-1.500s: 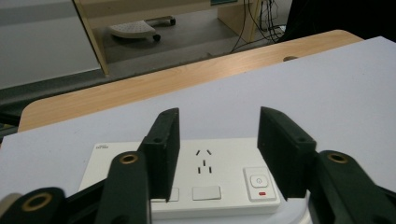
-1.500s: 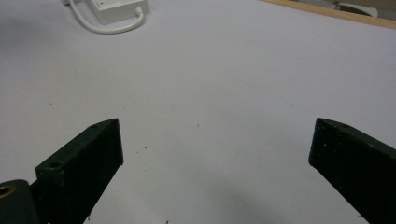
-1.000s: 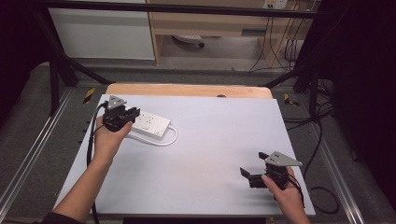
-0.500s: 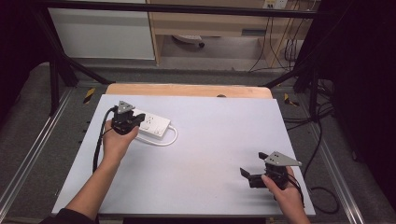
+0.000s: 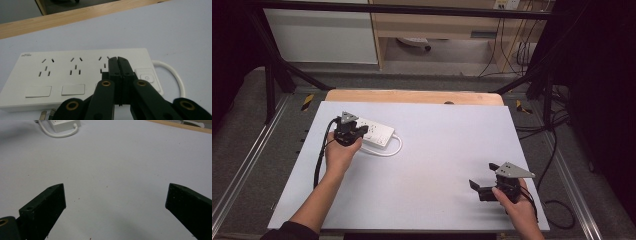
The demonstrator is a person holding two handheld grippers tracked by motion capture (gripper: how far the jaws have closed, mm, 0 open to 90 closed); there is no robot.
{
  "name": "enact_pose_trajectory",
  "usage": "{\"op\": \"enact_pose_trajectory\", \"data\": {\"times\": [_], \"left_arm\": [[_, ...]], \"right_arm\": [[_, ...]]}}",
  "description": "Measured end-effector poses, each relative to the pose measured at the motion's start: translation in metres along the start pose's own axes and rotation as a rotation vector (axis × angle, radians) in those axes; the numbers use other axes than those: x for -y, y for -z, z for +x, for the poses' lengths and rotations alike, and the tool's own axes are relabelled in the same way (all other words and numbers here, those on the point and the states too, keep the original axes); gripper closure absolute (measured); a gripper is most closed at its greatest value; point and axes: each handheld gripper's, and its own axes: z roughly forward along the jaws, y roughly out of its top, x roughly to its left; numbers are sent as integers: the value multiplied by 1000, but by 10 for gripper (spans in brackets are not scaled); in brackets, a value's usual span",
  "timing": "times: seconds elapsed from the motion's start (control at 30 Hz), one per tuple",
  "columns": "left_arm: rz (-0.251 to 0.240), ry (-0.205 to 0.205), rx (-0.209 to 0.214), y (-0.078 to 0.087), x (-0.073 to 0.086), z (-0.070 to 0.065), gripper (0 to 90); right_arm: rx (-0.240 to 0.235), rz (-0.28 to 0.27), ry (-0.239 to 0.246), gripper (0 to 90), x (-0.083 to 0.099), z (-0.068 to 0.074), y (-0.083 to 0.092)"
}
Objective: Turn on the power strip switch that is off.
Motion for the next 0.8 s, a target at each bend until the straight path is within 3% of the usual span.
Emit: {"op": "enact_pose_trajectory", "data": {"times": [0.8], "left_arm": [[62,-1,12,-23,12,-3,900]], "right_arm": [[2,9,4,34,1,-1,-1]]}}
